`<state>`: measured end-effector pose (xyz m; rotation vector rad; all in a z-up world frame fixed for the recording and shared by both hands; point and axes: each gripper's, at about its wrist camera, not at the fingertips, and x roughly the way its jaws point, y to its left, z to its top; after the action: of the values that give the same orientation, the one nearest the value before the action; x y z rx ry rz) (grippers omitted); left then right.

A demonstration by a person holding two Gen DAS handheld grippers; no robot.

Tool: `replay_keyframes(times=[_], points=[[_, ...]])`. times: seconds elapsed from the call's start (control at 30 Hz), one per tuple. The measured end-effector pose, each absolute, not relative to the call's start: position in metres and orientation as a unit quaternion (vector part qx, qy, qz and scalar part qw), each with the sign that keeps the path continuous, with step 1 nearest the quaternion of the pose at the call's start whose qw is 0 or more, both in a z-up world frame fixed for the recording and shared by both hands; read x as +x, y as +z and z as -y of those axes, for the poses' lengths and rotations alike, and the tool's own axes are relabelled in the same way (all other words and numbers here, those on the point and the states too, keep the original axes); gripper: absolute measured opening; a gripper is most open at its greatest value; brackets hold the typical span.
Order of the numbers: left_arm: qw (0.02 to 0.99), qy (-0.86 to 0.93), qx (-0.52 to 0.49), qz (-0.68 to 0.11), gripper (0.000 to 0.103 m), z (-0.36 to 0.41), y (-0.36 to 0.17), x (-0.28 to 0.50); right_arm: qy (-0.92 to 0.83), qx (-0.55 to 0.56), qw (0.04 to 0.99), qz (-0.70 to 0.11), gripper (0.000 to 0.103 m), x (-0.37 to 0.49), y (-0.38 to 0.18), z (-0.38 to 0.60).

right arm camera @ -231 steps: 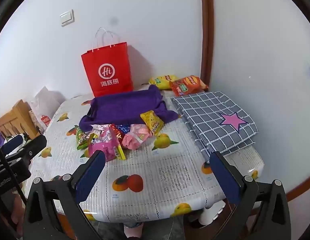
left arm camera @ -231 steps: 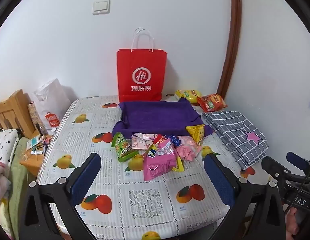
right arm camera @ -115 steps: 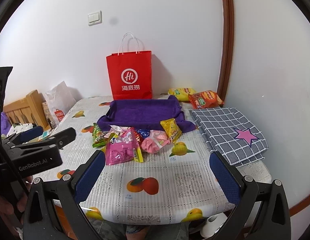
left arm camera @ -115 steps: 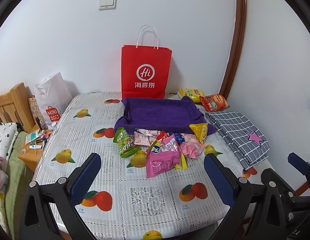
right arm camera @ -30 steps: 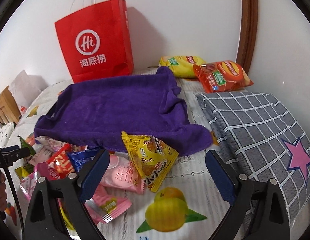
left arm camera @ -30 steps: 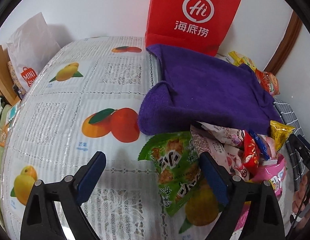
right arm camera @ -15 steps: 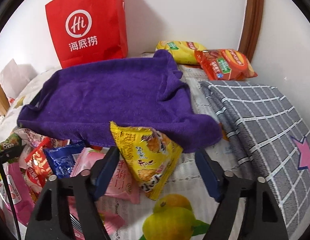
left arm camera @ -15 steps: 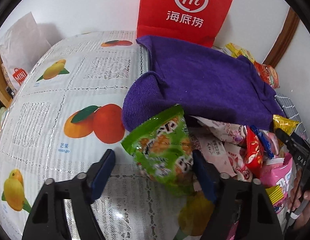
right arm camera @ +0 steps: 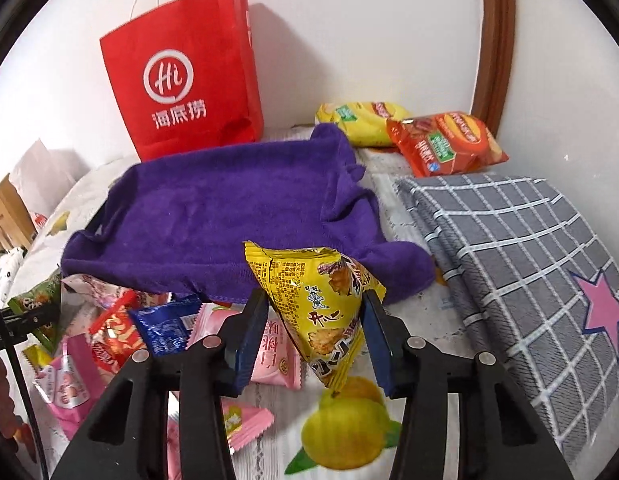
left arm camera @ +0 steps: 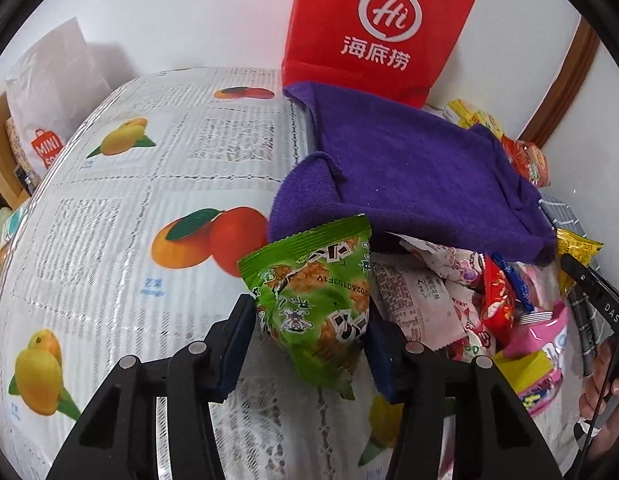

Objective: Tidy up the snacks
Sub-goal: 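Lift the green packet with the left tool while the right tool lifts the yellow packet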

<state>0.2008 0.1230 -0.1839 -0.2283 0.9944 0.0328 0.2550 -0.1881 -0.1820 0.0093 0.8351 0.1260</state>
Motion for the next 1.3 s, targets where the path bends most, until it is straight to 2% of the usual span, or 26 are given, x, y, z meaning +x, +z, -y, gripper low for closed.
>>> replay_keyframes(times=[0.53,1.3], points=[[0.893,0.017,-0.097,-0.438,0.049,-0.137,-0.138,0.183,0.055,0.016,0.928,-0.369,0.047,0.229,-0.123,0.192],[0.908,-0.012,-0.096,-0.408,0.050,-0.114,-0.094,0.244,0.081,0.026,0.925,-0.370,0.048,0.268,-0.103,0.166]])
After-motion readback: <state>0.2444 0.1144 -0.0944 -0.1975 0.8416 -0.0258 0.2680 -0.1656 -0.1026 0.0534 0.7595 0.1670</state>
